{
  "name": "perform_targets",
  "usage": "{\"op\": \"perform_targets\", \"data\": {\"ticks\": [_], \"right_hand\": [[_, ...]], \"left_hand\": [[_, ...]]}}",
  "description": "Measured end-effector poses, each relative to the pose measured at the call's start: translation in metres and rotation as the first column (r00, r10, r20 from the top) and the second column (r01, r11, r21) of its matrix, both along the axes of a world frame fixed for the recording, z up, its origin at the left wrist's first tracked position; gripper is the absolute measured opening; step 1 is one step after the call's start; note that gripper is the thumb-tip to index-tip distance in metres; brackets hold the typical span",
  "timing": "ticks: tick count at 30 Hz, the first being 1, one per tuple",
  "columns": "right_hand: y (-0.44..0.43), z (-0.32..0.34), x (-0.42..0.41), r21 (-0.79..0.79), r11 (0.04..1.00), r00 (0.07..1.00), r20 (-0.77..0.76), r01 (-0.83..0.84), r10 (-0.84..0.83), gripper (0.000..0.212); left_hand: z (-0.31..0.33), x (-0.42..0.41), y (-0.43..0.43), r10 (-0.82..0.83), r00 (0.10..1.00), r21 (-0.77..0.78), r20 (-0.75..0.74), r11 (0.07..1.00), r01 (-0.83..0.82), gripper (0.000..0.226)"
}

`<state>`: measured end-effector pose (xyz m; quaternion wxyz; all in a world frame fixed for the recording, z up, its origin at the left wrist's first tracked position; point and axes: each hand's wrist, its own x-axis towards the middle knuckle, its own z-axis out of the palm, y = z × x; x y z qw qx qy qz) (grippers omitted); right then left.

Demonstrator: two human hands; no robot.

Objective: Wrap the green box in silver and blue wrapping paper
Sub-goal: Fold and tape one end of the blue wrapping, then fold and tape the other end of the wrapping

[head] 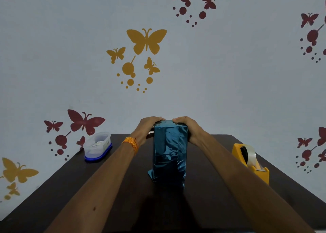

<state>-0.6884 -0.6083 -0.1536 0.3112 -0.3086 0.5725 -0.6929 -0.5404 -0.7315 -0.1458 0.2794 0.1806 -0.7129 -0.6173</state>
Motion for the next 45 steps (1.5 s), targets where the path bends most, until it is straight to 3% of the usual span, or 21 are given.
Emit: {"op": "perform_targets", "data": {"ticks": [4, 6, 8, 10, 12, 14, 18, 22, 26, 30, 33, 37, 40, 42, 45], "right_hand": [[0.001, -0.002, -0.003, -0.005, 1.000, 1.000, 0.009, 0.024, -0.024, 0.043], [0.004, -0.004, 0.002, -0.012, 0.995, 0.994, -0.015, 0.104, -0.104, 0.036], [0.016, -0.009, 0.009, -0.055, 0.985, 0.986, -0.007, 0.164, -0.164, 0.043], [0.035, -0.023, 0.010, -0.151, 0.981, 0.992, 0.000, 0.122, -0.124, 0.055], [0.055, -0.049, 0.008, -0.187, 0.982, 0.996, -0.089, 0.006, -0.023, 0.061], [0.066, -0.076, 0.007, -0.112, 0.991, 0.980, -0.194, -0.072, 0.050, 0.064], [0.060, -0.099, 0.008, 0.102, 0.994, 0.932, -0.355, -0.035, 0.069, 0.068], [0.048, -0.089, 0.011, 0.073, 0.995, 0.938, -0.344, 0.074, -0.045, 0.063], [0.048, -0.082, 0.012, 0.185, 0.963, 0.904, -0.416, 0.194, -0.102, 0.053], [0.044, -0.095, 0.001, 0.365, 0.871, 0.881, -0.452, 0.327, -0.142, 0.087], [0.049, -0.100, 0.003, 0.381, 0.855, 0.906, -0.369, 0.351, -0.207, 0.058], [0.058, -0.113, -0.005, 0.395, 0.854, 0.889, -0.430, 0.338, -0.153, 0.013], [0.065, -0.128, -0.015, 0.358, 0.890, 0.797, -0.604, 0.281, -0.008, 0.042], [0.066, -0.134, -0.008, 0.321, 0.923, 0.737, -0.673, 0.211, 0.066, 0.052], [0.066, -0.136, -0.004, 0.224, 0.949, 0.693, -0.721, 0.221, 0.009, 0.070]], "left_hand": [[-0.010, 0.007, -0.001, -0.060, 0.998, -0.016, -0.010, 0.998, 0.059, 0.053], [-0.021, 0.014, 0.004, -0.129, 0.989, -0.011, -0.065, 0.992, 0.129, 0.059], [-0.039, 0.022, 0.007, -0.201, 0.973, -0.022, -0.117, 0.980, 0.200, 0.058], [-0.062, 0.030, 0.006, -0.243, 0.959, -0.051, -0.148, 0.970, 0.238, 0.056], [-0.088, 0.034, 0.001, -0.241, 0.961, -0.074, -0.138, 0.970, 0.233, 0.063], [-0.102, 0.034, 0.001, -0.211, 0.973, -0.123, -0.090, 0.972, 0.200, 0.062], [-0.107, 0.026, 0.006, -0.106, 0.993, -0.166, -0.056, 0.981, 0.095, 0.056], [-0.085, 0.024, 0.014, -0.035, 0.999, -0.128, -0.013, 0.991, 0.033, 0.027], [-0.076, 0.025, -0.001, -0.024, 0.992, -0.104, 0.123, 0.994, 0.037, 0.062], [-0.088, 0.020, -0.009, 0.008, 0.973, -0.083, 0.233, 0.997, 0.012, 0.061], [-0.104, 0.016, -0.011, 0.032, 0.952, -0.153, 0.303, 0.988, 0.015, 0.036], [-0.122, 0.020, -0.028, 0.016, 0.946, -0.351, 0.323, 0.931, 0.104, 0.029], [-0.125, 0.027, -0.025, -0.056, 0.953, -0.534, 0.297, 0.818, 0.214, 0.061], [-0.127, 0.025, -0.023, -0.093, 0.960, -0.547, 0.265, 0.805, 0.229, 0.064], [-0.132, 0.023, -0.024, -0.099, 0.976, -0.553, 0.195, 0.811, 0.192, 0.060]]}}
